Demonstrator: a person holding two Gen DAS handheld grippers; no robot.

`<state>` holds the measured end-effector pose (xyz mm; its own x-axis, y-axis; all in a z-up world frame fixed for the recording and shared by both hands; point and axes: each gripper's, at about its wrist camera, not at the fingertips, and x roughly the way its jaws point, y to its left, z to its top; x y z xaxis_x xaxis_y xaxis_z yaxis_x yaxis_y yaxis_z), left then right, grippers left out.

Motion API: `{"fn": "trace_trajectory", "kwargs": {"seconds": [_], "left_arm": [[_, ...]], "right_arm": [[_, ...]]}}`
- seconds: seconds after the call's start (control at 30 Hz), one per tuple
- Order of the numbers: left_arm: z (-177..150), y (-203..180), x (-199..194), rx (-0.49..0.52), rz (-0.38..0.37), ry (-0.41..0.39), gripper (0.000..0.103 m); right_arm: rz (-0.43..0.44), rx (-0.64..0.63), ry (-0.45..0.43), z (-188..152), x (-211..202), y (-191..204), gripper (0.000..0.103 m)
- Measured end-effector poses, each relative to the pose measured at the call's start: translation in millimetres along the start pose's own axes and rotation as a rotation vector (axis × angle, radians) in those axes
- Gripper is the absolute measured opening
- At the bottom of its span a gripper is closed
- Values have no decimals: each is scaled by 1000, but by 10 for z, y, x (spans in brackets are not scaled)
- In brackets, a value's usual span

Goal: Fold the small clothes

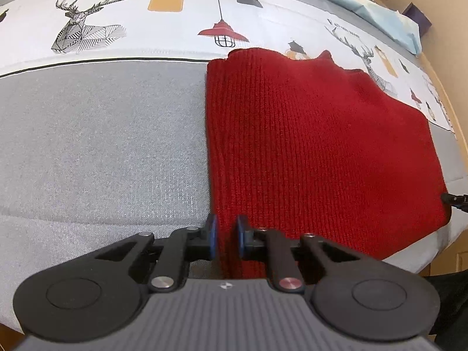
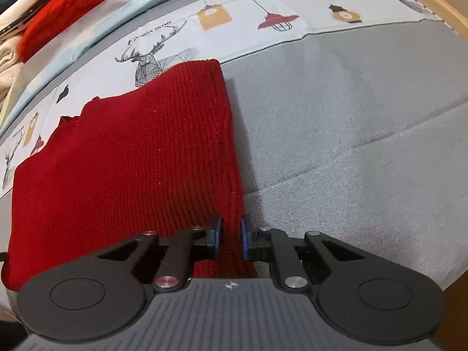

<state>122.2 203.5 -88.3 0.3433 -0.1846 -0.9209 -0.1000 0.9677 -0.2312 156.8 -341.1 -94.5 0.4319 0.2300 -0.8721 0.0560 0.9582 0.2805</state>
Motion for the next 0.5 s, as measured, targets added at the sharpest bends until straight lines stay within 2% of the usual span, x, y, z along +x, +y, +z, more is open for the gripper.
{"fn": "trace_trajectory", "kwargs": {"seconds": [0.07,0.1,0.17,0.2,0.3,0.4,0.5], "left_arm": [[2,-20,-6,4,13,-4,21],[5,-28,-18,9,18,-10,25],[16,-58,-91,26,57,-64,26],[25,-78,-138,36,63,-95,27],[36,-117,-259,41,-6,-164,27],[8,-236,-226,99,-55,-139,27],[-66,-384,-47,194,0,-43,27]], "right_arm": [[-2,-3,-11,-2,-35,-4,16],[-19,-8,-33,1,-72,-4,28],[-74,-47,-79,-6,-150,30,39],[-77,-65,-99,-6,-191,41,39],[6,-70,-119,-7,-257,52,38],[15,-134,-82,-46,-211,133,39],[-68,-203,0,-117,-60,212,39]]}}
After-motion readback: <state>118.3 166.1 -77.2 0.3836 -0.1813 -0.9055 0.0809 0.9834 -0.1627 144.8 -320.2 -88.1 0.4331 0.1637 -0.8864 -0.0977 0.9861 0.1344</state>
